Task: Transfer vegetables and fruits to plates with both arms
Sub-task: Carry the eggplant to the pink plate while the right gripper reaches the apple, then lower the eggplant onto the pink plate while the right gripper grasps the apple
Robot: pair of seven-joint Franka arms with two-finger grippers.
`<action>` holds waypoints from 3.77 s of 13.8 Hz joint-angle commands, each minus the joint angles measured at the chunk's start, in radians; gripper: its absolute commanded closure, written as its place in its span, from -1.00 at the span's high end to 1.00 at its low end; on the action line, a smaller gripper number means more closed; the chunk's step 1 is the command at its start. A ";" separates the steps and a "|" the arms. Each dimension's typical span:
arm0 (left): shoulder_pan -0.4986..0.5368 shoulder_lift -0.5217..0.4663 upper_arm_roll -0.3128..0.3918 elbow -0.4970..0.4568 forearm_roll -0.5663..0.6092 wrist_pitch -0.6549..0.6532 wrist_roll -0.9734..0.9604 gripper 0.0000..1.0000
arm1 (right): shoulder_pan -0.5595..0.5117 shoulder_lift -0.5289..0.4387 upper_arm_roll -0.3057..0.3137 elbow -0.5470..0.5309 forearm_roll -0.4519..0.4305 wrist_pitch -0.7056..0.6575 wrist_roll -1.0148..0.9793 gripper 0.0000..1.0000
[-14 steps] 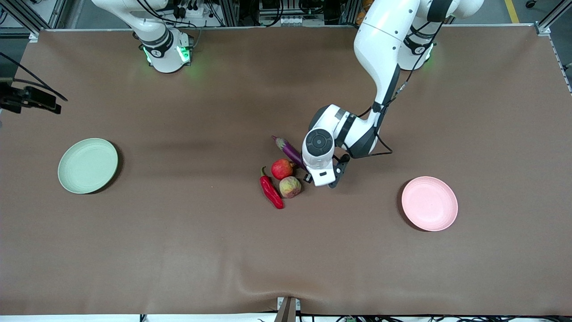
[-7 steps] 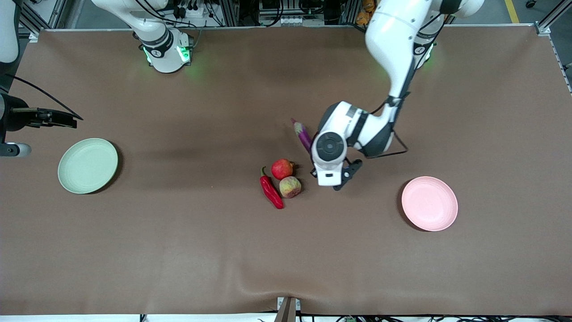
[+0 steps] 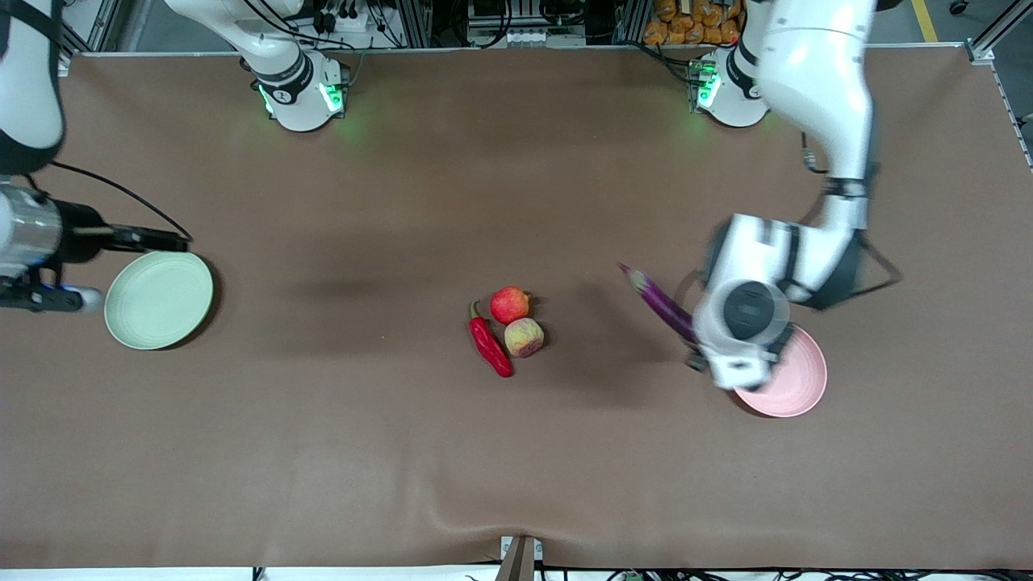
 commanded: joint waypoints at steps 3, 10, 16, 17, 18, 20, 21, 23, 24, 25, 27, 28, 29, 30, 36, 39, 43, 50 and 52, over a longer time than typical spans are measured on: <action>0.196 0.051 -0.004 0.041 0.026 0.127 0.128 -0.93 | 0.196 0.063 0.001 0.017 0.081 0.077 0.340 1.00; 0.317 0.098 -0.008 0.041 0.031 0.150 0.671 -0.93 | 0.468 0.127 0.001 -0.146 0.232 0.397 0.621 1.00; 0.322 0.226 -0.019 0.190 0.028 0.187 0.804 -0.93 | 0.629 0.268 0.001 -0.161 0.238 0.713 0.756 1.00; 0.322 0.223 -0.019 0.188 0.028 0.186 0.807 -0.93 | 0.644 0.293 0.001 -0.160 0.238 0.745 0.757 1.00; 0.320 0.229 -0.019 0.188 0.028 0.186 0.809 -0.93 | 0.652 0.313 0.001 -0.160 0.239 0.778 0.757 1.00; 0.312 0.231 -0.024 0.188 0.026 0.187 0.809 -0.89 | 0.669 0.351 0.005 -0.158 0.294 0.879 0.757 1.00; 0.314 0.231 -0.036 0.188 0.029 0.187 0.812 -0.80 | 0.674 0.374 0.007 -0.157 0.299 0.925 0.757 1.00; 0.293 0.232 -0.042 0.188 0.034 0.192 0.859 -0.59 | 0.689 0.393 0.007 -0.157 0.301 0.962 0.757 1.00; 0.289 0.237 -0.045 0.188 0.036 0.208 0.864 -0.50 | 0.693 0.397 0.008 -0.155 0.301 0.974 0.758 1.00; 0.288 0.243 -0.047 0.182 0.036 0.218 0.866 -0.49 | 0.700 0.405 0.008 -0.155 0.302 0.988 0.758 1.00; 0.285 0.244 -0.048 0.180 0.036 0.222 0.896 -0.44 | 0.706 0.413 0.008 -0.153 0.304 1.002 0.758 1.00; 0.282 0.246 -0.048 0.180 0.036 0.231 0.916 -0.41 | 0.710 0.417 0.008 -0.152 0.304 1.016 0.769 1.00; 0.277 0.246 -0.048 0.179 0.036 0.241 0.927 -0.40 | 0.716 0.425 0.007 -0.152 0.302 1.026 0.776 1.00; 0.274 0.250 -0.048 0.180 0.036 0.251 0.929 -0.40 | 0.721 0.433 0.008 -0.152 0.302 1.037 0.778 1.00; 0.240 0.278 -0.051 0.179 0.036 0.316 0.929 0.59 | 0.733 0.453 0.008 -0.150 0.301 1.091 0.813 1.00; 0.240 0.272 -0.051 0.179 0.039 0.316 0.929 1.00 | 0.741 0.466 0.007 -0.150 0.299 1.114 0.813 0.84; 0.240 0.263 -0.051 0.180 0.040 0.316 0.926 1.00 | 0.747 0.466 0.007 -0.153 0.285 1.108 0.803 -0.29; 0.222 0.172 -0.051 0.171 0.034 0.197 0.897 1.00 | 0.735 0.436 0.008 -0.158 0.297 0.967 0.905 -1.00; 0.196 0.126 -0.051 0.171 0.028 0.129 0.835 1.00 | 0.726 0.398 0.007 -0.153 0.301 0.878 0.951 -1.00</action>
